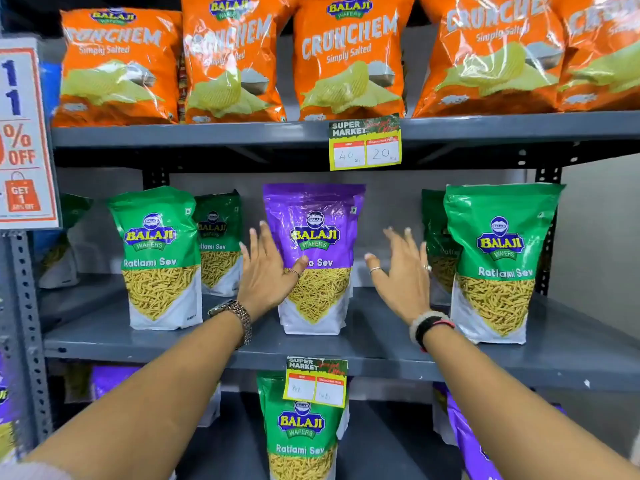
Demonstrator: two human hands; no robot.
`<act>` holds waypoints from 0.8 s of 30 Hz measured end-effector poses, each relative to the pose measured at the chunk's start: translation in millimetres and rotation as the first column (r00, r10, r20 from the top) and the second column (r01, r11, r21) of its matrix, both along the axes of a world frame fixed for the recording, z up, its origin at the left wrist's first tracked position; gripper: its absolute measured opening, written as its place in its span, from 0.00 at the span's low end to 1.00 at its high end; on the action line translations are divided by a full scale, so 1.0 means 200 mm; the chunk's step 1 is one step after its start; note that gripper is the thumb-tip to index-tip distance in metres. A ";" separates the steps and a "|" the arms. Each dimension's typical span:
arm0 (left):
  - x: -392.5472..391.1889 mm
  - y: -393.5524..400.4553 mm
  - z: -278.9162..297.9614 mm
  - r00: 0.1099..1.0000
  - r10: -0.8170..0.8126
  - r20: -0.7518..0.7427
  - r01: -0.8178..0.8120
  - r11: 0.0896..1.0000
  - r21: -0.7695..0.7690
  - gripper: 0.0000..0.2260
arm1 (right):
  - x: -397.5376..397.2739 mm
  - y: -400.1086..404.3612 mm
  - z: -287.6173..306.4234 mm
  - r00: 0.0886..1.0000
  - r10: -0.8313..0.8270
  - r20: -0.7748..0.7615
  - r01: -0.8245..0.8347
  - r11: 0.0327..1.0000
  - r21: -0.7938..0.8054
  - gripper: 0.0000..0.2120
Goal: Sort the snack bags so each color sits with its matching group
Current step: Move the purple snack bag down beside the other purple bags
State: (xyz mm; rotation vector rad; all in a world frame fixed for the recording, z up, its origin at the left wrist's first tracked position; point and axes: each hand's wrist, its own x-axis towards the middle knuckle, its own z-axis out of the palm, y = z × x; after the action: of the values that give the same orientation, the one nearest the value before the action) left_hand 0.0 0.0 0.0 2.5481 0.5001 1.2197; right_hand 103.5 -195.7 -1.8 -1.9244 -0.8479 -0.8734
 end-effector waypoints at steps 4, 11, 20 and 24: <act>0.10 0.13 -0.07 0.987 -0.159 -0.031 0.133 0.904 -0.406 0.60 | 0.05 0.11 -0.06 0.806 0.298 -0.511 -0.198 0.950 0.242 0.25; 0.22 0.29 -0.19 0.920 -0.350 0.176 0.351 0.535 -0.769 0.48 | 0.13 0.32 -0.14 0.485 0.588 -0.647 -0.287 0.806 0.517 0.21; 0.20 0.24 -0.19 0.876 -0.344 0.338 0.474 0.485 -0.735 0.17 | 0.16 0.39 -0.20 0.482 0.667 -0.568 -0.230 0.722 0.652 0.16; 0.12 0.22 -0.16 0.889 -0.326 0.322 0.451 0.496 -0.742 0.16 | 0.12 0.38 -0.20 0.496 0.670 -0.553 -0.263 0.723 0.639 0.15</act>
State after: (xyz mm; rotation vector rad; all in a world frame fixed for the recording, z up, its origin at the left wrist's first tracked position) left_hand 24.6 44.4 -32.4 1.6271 0.2992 0.7270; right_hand 128.2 -119.3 -41.4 -1.2652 -0.5127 0.1415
